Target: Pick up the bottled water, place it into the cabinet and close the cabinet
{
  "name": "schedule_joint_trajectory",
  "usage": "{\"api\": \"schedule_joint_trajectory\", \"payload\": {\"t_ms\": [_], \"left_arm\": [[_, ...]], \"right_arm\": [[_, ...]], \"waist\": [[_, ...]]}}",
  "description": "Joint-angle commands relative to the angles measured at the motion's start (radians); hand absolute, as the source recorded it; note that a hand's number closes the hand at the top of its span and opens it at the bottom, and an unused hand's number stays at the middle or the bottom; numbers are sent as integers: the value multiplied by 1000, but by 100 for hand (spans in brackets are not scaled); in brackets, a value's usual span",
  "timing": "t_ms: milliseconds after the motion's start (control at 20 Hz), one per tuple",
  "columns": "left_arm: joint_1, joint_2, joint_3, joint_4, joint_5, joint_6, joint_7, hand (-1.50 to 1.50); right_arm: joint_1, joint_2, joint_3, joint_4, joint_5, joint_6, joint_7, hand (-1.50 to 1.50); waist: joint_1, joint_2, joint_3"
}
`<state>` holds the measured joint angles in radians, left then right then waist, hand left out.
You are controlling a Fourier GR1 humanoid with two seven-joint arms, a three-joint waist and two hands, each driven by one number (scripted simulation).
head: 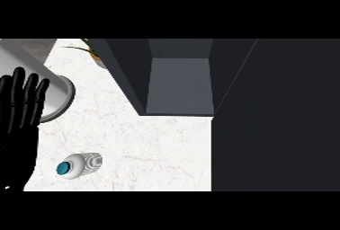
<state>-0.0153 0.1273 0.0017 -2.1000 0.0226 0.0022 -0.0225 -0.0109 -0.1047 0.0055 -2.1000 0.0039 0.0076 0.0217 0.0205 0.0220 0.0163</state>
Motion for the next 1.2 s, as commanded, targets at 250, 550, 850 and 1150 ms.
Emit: {"api": "schedule_joint_trajectory", "payload": {"t_ms": [250, 550, 850, 1150], "left_arm": [[247, 128, -114, -194, 324, -412, -115, -150], [541, 241, -166, -277, 564, -528, 48, -150], [813, 365, 50, -357, 697, -713, -79, -150], [987, 356, 132, -380, 685, -825, -192, -150]], "right_arm": [[132, 3, -45, -32, -55, 20, -24, -150], [274, -1, 42, -186, -245, 126, 125, -150], [428, -25, 11, -348, -332, 158, 171, -150], [467, -32, 8, -470, -365, 146, 250, -150]], "waist": [[-1, -37, -18], [-7, -34, -16], [1, -36, -16], [3, -37, -16]]}}
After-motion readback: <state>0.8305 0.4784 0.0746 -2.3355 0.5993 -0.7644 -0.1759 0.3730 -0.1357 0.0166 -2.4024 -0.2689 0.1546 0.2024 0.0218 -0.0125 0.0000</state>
